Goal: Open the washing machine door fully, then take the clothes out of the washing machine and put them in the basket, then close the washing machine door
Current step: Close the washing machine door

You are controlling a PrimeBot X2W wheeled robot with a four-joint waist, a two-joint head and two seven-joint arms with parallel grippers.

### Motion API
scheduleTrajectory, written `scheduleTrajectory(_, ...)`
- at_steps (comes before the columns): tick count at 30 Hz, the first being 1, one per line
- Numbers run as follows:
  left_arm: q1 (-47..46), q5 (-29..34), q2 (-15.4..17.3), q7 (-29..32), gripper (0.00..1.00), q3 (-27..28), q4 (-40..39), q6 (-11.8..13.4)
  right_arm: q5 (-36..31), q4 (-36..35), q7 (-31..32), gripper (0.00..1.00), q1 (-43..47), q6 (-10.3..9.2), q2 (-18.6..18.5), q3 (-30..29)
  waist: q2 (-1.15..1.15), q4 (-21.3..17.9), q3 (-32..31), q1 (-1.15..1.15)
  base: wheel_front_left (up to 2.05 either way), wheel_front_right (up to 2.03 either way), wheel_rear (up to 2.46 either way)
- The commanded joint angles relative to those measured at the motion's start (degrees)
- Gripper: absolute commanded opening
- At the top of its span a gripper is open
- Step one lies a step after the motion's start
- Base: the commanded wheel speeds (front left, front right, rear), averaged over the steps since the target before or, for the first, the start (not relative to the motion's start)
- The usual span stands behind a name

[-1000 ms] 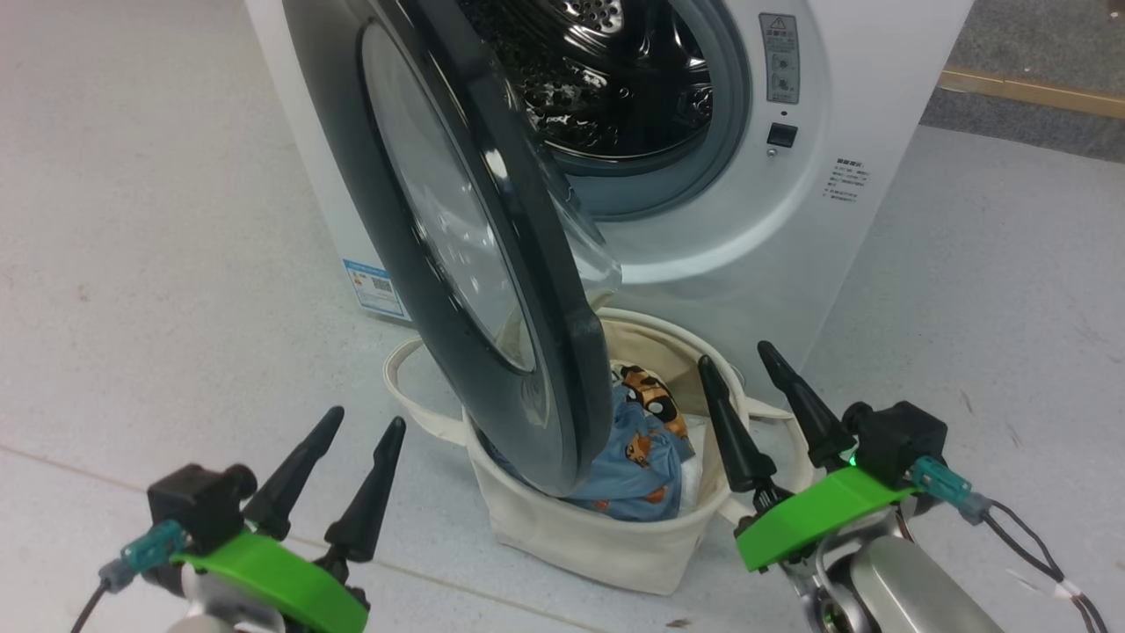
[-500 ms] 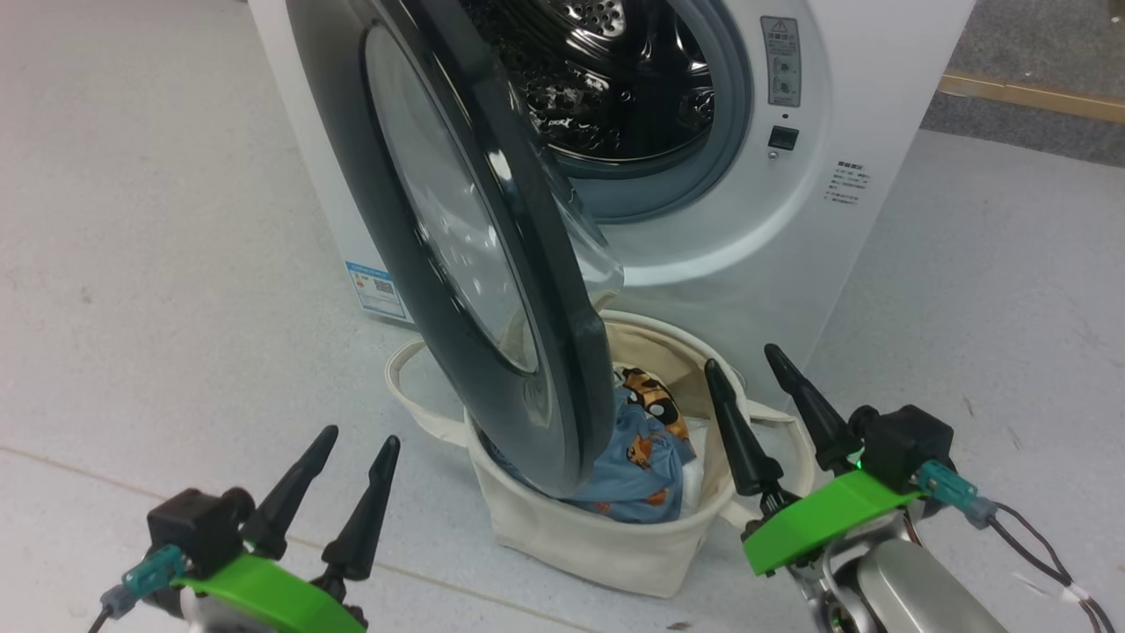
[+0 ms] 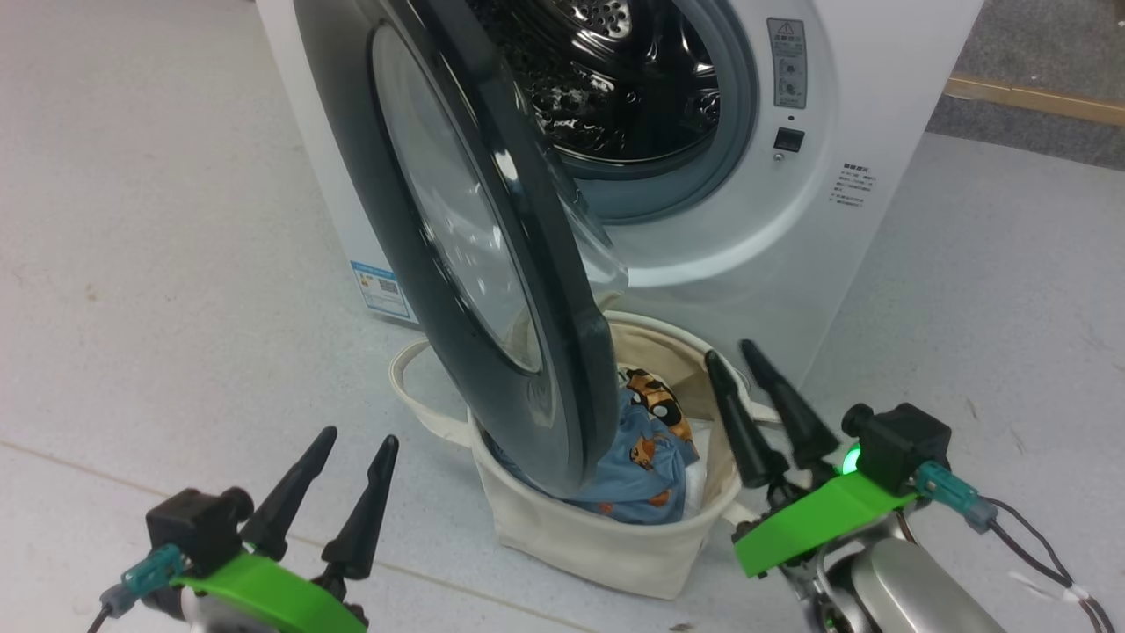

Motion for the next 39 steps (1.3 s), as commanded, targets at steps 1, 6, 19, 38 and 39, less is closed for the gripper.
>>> scheduleTrajectory(1, -1.7, -0.2, 1.2, -0.1, 1.00, 2.3, -1.5, 0.4, -0.1, -3.8, -0.5, 0.00, -1.4, 0.23, -0.2, 1.4, 0.00, 0.1, -0.1, 0.00, 0.00, 0.00, 0.00)
scheduleTrajectory(6, -1.4, -0.5, 1.0, 0.0, 1.00, 2.0, -1.3, 0.5, -0.7, -8.9, -0.2, 0.00, -1.6, 0.23, -0.3, 4.9, 0.00, 0.5, -0.5, 0.00, 0.00, 0.00, 0.00)
scheduleTrajectory(19, -1.4, -0.9, -0.6, 0.0, 1.00, 0.4, 0.0, 0.4, 6.9, -1.4, 5.3, 0.00, -8.0, 0.23, 3.8, 21.0, 0.00, 3.8, -2.2, 0.00, 0.00, 0.00, 0.00)
scheduleTrajectory(38, -2.7, -1.3, -0.9, 0.0, 1.00, -0.1, -0.2, 0.4, 3.0, 20.5, 0.6, 0.00, -15.0, 0.23, 8.0, 7.9, 0.00, 4.6, 1.0, 0.00, 0.00, 0.00, 0.00)
scheduleTrajectory(39, -2.9, -1.3, -0.9, 0.1, 1.00, 0.0, -0.2, 0.4, 3.6, 21.4, 0.3, 0.00, -16.0, 0.23, 8.0, 7.2, 0.00, 4.6, 1.6, 0.00, 0.00, 0.00, 0.00)
